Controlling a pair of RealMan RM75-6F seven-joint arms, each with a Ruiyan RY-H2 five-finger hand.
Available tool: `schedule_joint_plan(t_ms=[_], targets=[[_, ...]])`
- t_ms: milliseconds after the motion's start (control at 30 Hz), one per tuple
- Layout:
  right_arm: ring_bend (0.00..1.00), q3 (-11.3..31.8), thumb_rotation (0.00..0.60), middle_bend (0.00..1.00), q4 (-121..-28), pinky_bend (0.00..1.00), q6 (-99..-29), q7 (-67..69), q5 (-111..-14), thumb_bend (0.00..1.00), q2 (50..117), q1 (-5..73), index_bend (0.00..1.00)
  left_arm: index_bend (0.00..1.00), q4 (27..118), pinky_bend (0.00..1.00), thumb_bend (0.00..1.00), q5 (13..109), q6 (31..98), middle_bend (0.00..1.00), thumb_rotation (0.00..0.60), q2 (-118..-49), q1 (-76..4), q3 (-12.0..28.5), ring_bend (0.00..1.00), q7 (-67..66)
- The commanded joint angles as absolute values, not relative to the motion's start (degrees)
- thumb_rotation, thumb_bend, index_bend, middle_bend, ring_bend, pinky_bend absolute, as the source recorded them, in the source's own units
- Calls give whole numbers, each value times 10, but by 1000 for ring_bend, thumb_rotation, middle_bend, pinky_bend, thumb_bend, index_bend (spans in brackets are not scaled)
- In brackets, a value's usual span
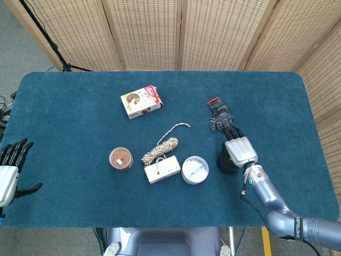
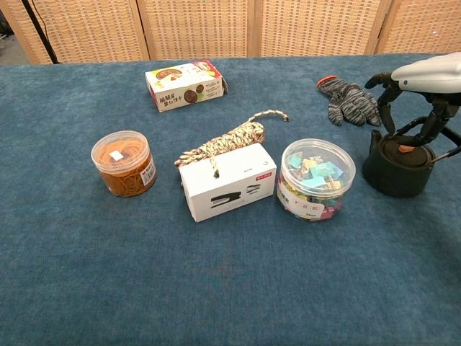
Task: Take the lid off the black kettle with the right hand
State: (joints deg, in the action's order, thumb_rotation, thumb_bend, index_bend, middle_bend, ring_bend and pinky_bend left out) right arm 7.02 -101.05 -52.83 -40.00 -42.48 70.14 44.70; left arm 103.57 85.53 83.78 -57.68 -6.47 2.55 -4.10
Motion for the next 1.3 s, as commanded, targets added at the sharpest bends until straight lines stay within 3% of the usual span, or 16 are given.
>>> schedule_joint_plan(t_ms=[33, 1300], targets=[[0, 64, 600, 0, -1006, 0, -533, -397, -426, 379, 700, 448, 519, 0, 1036, 0, 24, 856, 837, 0, 600, -577, -65, 25, 0, -42], [0, 25, 600, 0, -962, 0, -521, -368, -390, 379, 724, 473, 521, 0, 1035, 0, 24, 858, 839, 0, 600, -579, -64, 23, 0, -44]])
